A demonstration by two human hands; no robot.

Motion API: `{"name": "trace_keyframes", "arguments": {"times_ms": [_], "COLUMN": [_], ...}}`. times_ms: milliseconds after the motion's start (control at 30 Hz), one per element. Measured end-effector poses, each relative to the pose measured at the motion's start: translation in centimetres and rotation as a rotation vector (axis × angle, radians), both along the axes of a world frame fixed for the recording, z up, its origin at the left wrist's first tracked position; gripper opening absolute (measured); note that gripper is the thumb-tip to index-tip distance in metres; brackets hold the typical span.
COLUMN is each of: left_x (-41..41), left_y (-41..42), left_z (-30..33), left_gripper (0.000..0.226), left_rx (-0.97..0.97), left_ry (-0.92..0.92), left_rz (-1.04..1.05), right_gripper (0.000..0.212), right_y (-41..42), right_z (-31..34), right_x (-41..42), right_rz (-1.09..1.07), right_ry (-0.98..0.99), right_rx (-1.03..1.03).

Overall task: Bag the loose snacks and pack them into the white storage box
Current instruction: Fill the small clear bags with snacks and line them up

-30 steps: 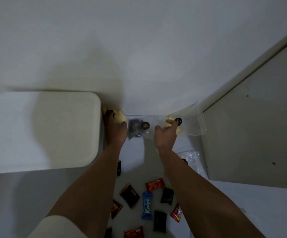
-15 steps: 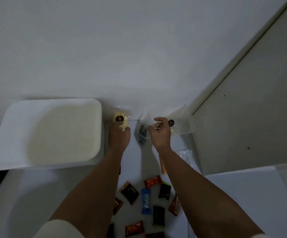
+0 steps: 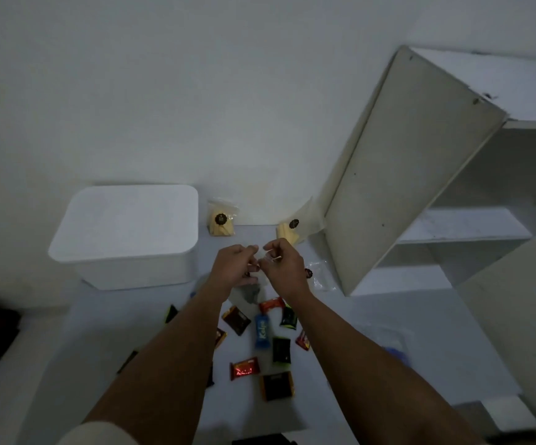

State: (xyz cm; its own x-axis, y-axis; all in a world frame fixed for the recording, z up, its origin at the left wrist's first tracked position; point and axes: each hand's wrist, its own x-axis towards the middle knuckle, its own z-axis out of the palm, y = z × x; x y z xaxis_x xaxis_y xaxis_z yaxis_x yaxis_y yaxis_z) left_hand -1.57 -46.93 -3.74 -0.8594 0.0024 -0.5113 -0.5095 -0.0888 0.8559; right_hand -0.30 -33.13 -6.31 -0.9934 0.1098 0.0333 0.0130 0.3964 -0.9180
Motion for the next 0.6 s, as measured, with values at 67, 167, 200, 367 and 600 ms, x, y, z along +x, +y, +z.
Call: {"name": "trace_keyframes", "arguments": {"times_ms": [67, 167, 200, 367, 600], "left_x": [2.6, 6.1, 7.1, 10.7, 12.7], "left_y": [0.0, 0.3, 0.5, 1.7, 5.1], "left_z": [0.2, 0.4, 0.2, -0.2, 0.8], "left_gripper": [0.025, 0.031, 0.033, 0.018, 0.011], "left_rx": [0.018, 0.015, 0.018, 0.053, 0.000], "left_ry": [-0.009, -0.025, -0.028, -0.019, 0.015], "left_rz": [0.007, 0.007, 0.005, -0.024, -0.091], "right_gripper": [0.026, 0.027, 0.027, 0.021, 0.016], "right_y": [-0.1, 0.1, 0.2, 1.9, 5.7], "right_z": [0.4, 0.9, 0.9, 1.3, 2.0], "right_x": [2.5, 5.9, 6.9, 10.6, 13.1], "right_rz": [0.020, 0.063, 0.077, 0.091, 0.091], "right_ry": [0.004, -0.009, -0.007, -0.005, -0.038], "right_rx": [-0.009, -0.026, -0.022, -0.001, 0.027]}}
